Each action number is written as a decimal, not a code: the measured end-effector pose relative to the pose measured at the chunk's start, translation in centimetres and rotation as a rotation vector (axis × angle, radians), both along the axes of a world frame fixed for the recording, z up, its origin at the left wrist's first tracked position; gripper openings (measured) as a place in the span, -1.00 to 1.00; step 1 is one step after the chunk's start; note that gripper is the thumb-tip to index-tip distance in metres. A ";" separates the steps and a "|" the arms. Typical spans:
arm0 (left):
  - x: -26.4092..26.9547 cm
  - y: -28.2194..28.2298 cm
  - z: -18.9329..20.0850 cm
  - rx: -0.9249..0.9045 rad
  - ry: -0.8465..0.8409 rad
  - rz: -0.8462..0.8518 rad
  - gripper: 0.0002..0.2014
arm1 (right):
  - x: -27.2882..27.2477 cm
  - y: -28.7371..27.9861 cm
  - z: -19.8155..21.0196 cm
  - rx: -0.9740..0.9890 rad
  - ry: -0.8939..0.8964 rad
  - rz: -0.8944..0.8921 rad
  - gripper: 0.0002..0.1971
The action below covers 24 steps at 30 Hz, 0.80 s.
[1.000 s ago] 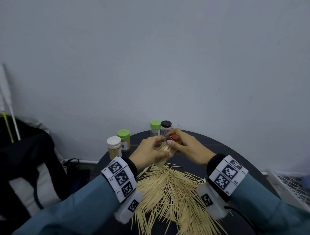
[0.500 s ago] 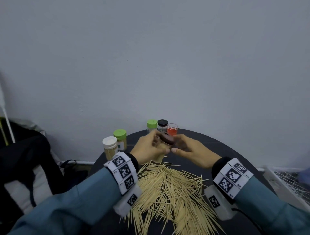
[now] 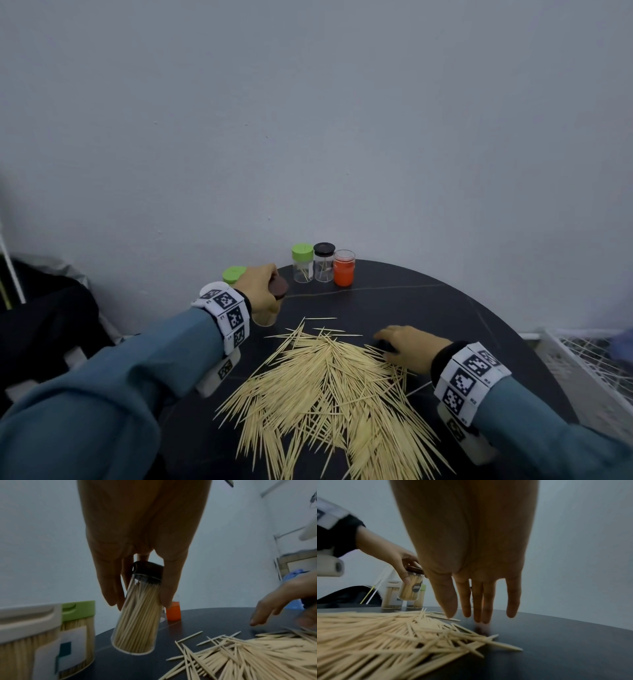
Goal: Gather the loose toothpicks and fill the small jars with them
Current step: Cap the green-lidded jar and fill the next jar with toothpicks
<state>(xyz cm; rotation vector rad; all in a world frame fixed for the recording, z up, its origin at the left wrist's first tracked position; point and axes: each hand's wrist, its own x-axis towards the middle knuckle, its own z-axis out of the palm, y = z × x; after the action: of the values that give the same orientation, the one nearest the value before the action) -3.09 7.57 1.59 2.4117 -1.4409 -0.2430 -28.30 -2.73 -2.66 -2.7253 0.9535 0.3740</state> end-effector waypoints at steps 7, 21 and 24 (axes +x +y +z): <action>0.0 -0.6 -1.1 0.098 -0.039 0.092 -0.56 | -0.2 -0.1 -0.6 0.016 -0.026 0.002 -0.54; 0.0 -1.1 -2.0 -0.034 -0.167 0.013 -0.68 | 0.0 -0.2 -0.9 0.002 -0.055 -0.017 -0.57; 0.5 -1.2 -1.9 -0.018 -0.157 0.034 -0.68 | 0.0 -0.1 -1.0 0.007 -0.050 -0.018 -0.57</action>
<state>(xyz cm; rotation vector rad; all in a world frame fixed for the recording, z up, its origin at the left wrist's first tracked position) -2.60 6.42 -0.33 2.4861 -1.4589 -0.0328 -28.32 -2.88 -3.65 -2.7043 0.9607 0.3038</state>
